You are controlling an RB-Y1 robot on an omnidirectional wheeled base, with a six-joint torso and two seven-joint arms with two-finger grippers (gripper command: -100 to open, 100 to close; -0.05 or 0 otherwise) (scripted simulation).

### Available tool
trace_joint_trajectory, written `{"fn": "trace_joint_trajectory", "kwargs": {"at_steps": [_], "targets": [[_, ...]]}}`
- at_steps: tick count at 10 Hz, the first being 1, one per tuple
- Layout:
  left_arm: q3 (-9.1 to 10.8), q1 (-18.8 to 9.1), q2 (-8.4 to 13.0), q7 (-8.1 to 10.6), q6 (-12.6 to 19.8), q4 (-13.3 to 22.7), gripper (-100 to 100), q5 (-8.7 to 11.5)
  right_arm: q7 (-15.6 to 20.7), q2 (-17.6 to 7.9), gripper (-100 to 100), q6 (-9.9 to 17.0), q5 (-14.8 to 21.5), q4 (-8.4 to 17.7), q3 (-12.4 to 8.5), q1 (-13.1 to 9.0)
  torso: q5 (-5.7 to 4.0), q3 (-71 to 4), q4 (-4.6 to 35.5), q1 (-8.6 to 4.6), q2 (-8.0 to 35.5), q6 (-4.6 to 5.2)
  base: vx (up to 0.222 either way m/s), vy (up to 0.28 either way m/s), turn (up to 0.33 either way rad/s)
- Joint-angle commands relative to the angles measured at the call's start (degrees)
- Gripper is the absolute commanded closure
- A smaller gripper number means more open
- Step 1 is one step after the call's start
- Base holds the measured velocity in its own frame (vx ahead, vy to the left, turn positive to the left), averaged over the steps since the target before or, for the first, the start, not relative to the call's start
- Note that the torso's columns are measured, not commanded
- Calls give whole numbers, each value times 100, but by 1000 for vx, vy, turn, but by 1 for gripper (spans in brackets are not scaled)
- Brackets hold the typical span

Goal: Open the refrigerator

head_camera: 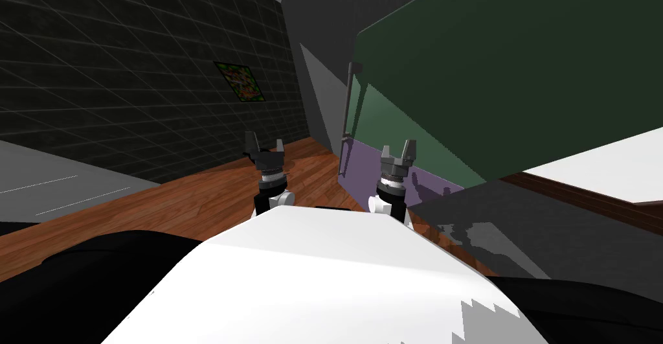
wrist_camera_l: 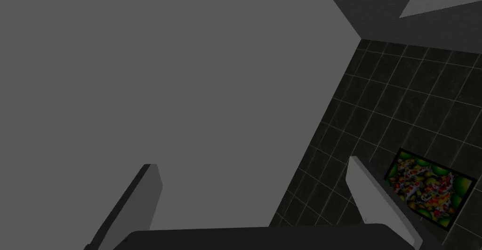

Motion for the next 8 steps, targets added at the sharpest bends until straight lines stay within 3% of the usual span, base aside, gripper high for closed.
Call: {"fn": "trace_joint_trajectory", "kwargs": {"at_steps": [1,8], "targets": [[0,0,0,0,0,0,0,0,0,0,0,0,0,0,0,0,0,-467,235,0,232,0,0,0,0],[0,0,0,0,0,-2,0,0,0,0,0,0,0,-2,0,0,0,-6227,3114,0,3116,0,0,0,0]]}}
